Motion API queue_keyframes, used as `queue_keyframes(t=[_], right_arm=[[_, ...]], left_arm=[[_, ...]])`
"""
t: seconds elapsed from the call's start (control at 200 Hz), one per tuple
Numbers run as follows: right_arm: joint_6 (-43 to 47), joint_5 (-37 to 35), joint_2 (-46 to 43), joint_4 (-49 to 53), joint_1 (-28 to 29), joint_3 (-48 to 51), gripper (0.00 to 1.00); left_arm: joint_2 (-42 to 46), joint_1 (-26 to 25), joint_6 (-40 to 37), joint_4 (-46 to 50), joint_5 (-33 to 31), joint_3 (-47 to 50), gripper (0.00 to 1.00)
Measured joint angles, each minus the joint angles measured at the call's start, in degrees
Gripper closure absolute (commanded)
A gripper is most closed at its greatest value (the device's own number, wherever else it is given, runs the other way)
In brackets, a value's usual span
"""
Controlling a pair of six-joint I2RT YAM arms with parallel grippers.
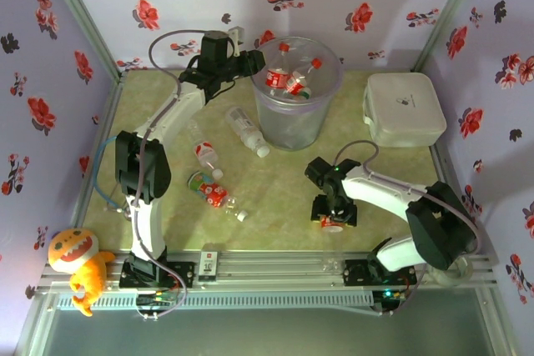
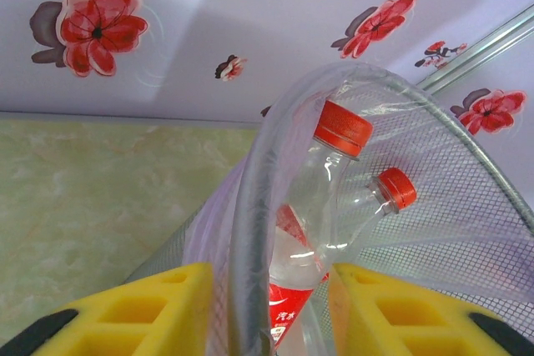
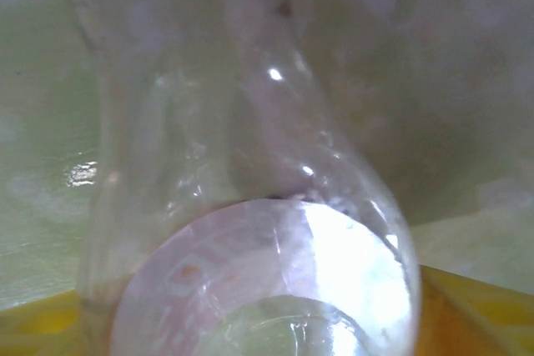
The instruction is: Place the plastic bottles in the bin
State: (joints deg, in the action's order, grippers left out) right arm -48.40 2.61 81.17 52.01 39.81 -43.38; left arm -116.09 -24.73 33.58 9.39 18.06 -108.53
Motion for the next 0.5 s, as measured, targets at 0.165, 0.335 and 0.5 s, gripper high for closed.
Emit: queue_keyframes(t=[0.165,0.335,0.5], right_arm=[[-0.15,-0.87,-1.7,0.35,0.0,-0.46,0.39],[-0.04,-3.02,-6.49,2.36,-0.33,-3.93,0.42],[0.66,-5.27,-12.07,6.69,-3.56,-8.9,0.44]], left_arm=[[0.0,0.0,0.31,-1.14,0.0,0.57,0.58],[0.0,0.0,0.42,-1.31,0.02,0.66,0.58],[0.0,0.0,0.42,-1.44,0.02,0.7,0.58]])
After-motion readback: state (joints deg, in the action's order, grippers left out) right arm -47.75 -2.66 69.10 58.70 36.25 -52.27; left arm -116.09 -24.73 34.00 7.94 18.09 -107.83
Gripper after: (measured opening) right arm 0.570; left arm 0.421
